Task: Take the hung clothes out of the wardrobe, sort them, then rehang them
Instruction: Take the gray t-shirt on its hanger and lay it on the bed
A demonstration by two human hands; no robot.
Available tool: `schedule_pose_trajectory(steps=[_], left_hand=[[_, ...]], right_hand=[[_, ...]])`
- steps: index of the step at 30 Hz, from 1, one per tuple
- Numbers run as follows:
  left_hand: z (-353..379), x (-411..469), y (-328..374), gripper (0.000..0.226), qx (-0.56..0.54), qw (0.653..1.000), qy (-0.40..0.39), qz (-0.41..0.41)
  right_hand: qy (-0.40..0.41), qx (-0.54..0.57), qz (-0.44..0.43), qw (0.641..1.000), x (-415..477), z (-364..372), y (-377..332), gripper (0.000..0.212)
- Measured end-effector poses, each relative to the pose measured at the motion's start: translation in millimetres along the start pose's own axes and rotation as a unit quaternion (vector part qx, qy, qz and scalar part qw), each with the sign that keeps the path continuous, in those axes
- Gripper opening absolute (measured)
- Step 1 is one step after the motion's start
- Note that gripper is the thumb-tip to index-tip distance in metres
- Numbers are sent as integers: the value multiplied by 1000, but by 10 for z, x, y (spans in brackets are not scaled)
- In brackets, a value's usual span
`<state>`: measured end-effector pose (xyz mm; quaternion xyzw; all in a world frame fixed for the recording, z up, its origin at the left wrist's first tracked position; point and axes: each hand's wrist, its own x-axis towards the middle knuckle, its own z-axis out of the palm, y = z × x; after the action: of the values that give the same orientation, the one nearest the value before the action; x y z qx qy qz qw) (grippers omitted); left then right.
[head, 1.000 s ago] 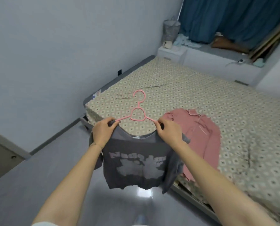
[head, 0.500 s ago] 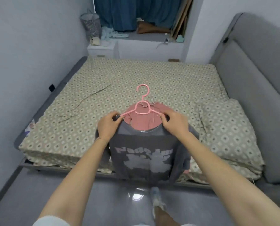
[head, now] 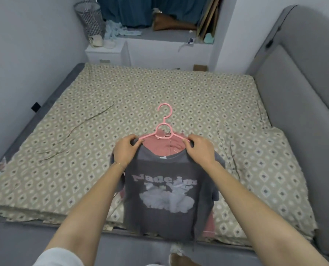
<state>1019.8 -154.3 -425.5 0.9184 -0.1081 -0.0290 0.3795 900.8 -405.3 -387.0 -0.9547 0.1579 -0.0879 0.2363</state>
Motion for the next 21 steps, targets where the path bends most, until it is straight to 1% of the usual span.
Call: schedule_pose_trajectory(steps=[4,10,15,18,21], left_hand=[[239,395,-108,20,1,1000,-9,-19],[632,1033,-346,20,5,998,-43,-40],[1149,1661,-678,18,-6,996,-76,-52],[1518,2016,-917,16,-4,993,-108,-53],[1909,2344,-1202,19,-17,991,-120,-59]], right_hand=[[-34,0,-18,999,455,155,181,28],[-78,-22,-3,997,1157,611,495,31],[-107,-31,37,993,1748,1243,821,34],[-114,-47,65,990,2026,1697,1090,31],[-119,-51,90,988,2283,2148,1349,29]])
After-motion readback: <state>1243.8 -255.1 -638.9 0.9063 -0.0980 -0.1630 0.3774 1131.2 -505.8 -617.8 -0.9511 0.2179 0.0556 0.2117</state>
